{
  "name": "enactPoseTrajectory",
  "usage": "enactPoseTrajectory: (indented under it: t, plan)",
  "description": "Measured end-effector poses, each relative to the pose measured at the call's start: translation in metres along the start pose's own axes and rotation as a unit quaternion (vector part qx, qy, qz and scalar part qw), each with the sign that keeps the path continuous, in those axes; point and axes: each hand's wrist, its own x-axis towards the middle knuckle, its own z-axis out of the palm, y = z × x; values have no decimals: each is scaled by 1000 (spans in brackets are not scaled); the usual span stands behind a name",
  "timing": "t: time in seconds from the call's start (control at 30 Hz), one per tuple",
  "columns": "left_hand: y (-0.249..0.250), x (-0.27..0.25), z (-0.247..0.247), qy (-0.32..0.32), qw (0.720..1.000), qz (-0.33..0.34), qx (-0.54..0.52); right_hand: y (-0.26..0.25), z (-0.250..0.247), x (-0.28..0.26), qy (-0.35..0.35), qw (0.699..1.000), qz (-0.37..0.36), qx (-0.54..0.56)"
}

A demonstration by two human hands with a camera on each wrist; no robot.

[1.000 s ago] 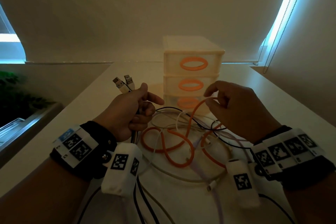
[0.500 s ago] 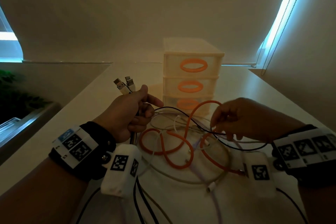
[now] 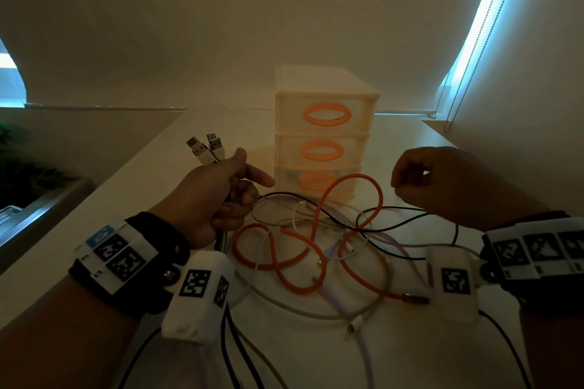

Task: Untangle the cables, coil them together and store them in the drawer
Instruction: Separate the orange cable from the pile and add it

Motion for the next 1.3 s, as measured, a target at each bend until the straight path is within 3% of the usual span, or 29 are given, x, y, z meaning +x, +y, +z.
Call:
enactPoseTrajectory:
  t: [0.1,0.2,0.33,0.5,0.6,0.67,0.73,0.9,1.3]
  plan:
    - [0,0,0,-4,1000,-1,-2,-10,-13,-11,-153,984,50,76]
    - [0,1,-1,-3,1000,-2,-3,-24,-7,-21,-302,951,54,36]
    - [-1,2,-1,-1,1000,-6,0,-42,19,-25,-366,930,-6,-30]
    - [2,0,1,1,1000,-5,-5,-49,24,-22,-381,923,-30,-38]
    - [2,-1,1,5,1000,0,-2,-43,20,-20,-365,922,18,123]
    - [1,-1,2,4,1000,0,2,-36,15,-17,-318,912,33,258]
    - [1,-2,3,5,1000,1,6,-30,13,-17,-278,908,29,313]
    - [1,-2,2,7,1000,2,-3,-21,17,-17,-276,910,8,310]
    - [3,-3,4,-6,1000,11,-14,-35,30,-18,-261,868,-23,421]
